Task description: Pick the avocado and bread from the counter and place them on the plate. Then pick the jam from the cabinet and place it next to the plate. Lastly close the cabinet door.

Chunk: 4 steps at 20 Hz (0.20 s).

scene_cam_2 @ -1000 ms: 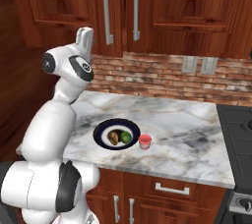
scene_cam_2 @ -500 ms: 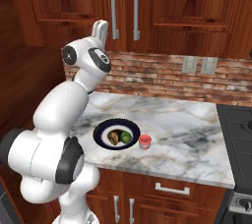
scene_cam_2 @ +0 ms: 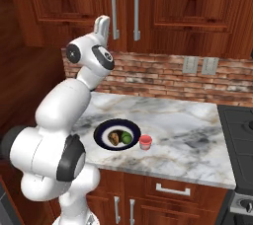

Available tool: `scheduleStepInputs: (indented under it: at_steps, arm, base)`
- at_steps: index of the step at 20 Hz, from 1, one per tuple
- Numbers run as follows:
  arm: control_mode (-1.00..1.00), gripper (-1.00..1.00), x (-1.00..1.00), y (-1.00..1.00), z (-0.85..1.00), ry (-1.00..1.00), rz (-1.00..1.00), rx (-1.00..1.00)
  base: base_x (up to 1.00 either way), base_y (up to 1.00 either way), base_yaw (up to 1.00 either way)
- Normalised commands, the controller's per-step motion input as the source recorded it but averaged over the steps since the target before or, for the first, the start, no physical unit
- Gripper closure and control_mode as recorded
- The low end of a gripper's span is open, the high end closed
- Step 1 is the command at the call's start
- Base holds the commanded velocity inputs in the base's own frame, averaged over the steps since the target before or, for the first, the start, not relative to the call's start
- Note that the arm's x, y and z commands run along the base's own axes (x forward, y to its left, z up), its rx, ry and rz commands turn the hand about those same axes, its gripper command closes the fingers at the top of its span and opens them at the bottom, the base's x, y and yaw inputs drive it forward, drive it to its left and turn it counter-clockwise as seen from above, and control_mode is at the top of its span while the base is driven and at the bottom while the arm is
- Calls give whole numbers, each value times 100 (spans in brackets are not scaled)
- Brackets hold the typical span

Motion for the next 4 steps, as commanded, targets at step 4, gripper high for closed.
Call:
scheduleStepInputs:
  at_steps: [4]
  arm:
    - [-100, -100, 58, -62, 0, 10, 0, 0]
  base:
    - [0, 0, 0]
